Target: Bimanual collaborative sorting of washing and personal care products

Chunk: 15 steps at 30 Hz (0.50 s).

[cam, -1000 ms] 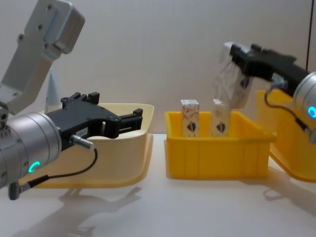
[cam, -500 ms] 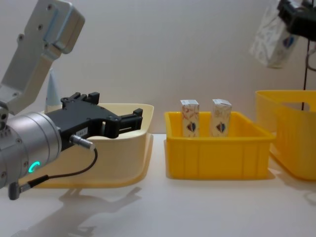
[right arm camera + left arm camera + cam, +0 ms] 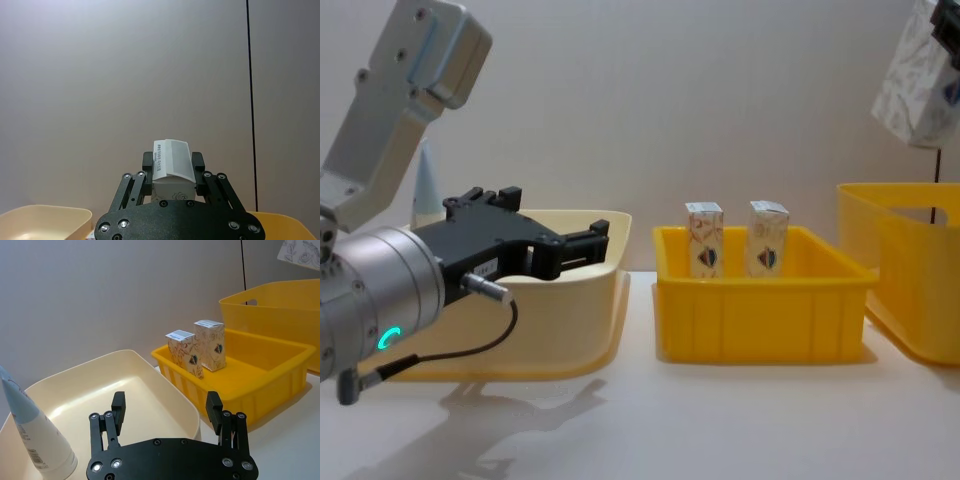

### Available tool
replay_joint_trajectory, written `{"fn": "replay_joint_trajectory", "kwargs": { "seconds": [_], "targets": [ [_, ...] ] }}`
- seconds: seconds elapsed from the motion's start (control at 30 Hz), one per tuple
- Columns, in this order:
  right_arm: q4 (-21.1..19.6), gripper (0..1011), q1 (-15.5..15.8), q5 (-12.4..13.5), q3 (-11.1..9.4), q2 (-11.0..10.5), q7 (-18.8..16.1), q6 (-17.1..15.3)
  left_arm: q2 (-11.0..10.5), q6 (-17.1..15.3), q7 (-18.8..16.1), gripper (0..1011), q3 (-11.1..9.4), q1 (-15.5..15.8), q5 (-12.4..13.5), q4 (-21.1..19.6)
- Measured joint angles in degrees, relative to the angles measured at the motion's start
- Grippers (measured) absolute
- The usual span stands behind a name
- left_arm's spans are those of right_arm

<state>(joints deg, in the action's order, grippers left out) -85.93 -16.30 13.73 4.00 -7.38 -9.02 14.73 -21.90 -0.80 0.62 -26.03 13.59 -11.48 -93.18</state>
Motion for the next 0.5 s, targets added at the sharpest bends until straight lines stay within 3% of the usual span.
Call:
{"fn": "replay_joint_trajectory", "kwargs": {
  "seconds": [0.5],
  "targets": [
    [-2.5,445,3.0,-5.3,-1.0,-0.3,4.1,-2.6,0.0,0.0,0.0,1003,0.0,0.0,0.0,0.0]
  ]
}}
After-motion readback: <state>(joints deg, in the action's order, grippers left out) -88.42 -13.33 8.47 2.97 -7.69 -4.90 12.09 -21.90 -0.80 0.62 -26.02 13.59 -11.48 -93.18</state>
